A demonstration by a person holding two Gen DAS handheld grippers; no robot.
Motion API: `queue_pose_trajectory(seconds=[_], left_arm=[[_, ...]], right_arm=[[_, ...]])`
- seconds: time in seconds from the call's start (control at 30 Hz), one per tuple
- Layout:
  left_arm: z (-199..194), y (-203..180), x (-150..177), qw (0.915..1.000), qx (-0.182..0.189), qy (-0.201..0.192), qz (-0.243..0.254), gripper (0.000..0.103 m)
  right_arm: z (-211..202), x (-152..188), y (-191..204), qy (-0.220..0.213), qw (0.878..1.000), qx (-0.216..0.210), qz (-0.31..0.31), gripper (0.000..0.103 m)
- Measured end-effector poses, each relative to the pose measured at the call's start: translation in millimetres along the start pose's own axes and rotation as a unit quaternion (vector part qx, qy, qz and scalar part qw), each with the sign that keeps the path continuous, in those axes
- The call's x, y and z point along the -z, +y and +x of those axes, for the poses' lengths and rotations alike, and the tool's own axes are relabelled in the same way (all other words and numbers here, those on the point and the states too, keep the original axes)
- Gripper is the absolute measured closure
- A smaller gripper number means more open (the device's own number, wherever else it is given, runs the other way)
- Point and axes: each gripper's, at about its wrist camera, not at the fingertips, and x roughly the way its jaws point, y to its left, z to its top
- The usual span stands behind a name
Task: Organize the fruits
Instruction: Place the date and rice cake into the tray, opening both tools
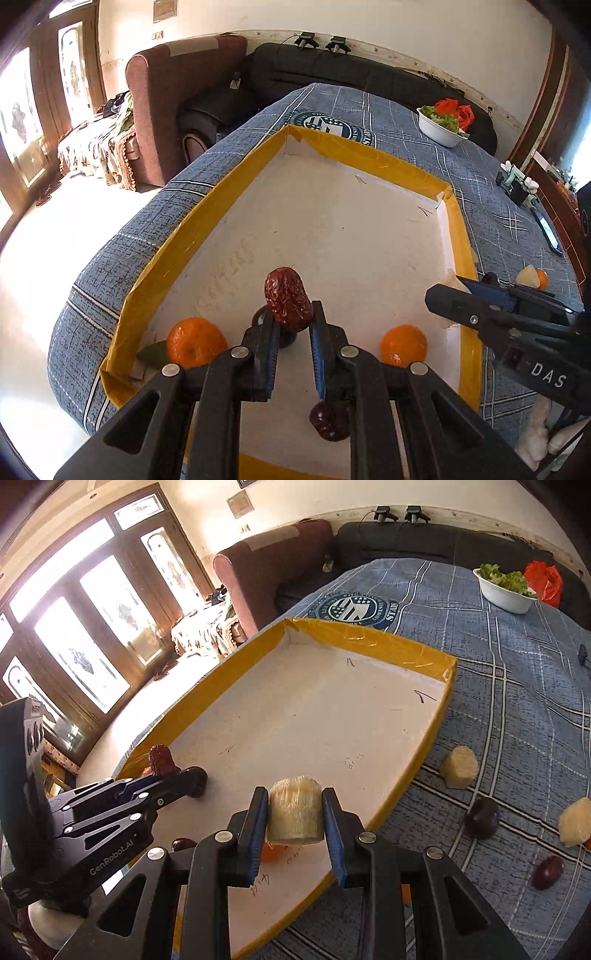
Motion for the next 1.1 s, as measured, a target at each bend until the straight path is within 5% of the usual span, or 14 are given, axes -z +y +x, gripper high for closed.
queue_pose_trajectory(seconds=[0.2,0.4,0.63,0.83,1.1], left_arm=[[6,2,-10,0.9998,0.016,-0.007,-0.006,0.087],[0,5,-8,0.9993,0.026,-0.018,-0.021,0.053],[-26,8,-6,0.9977,0.031,-0.046,-0.038,0.041],[-55,10,0,0.9951,0.035,-0.076,-0.052,0.034],[-69,14,2,0.9935,0.037,-0.091,-0.057,0.034]], right_arm=[[21,-10,1,0.013,1.0,0.009,-0.006,0.07],[24,-20,5,0.007,1.0,0.009,-0.012,0.065],[-12,-22,-5,-0.043,0.999,0.025,0.002,0.062],[-34,-19,-37,-0.065,0.993,0.084,0.043,0.054],[0,-7,-34,-0.004,0.997,0.056,0.046,0.058]])
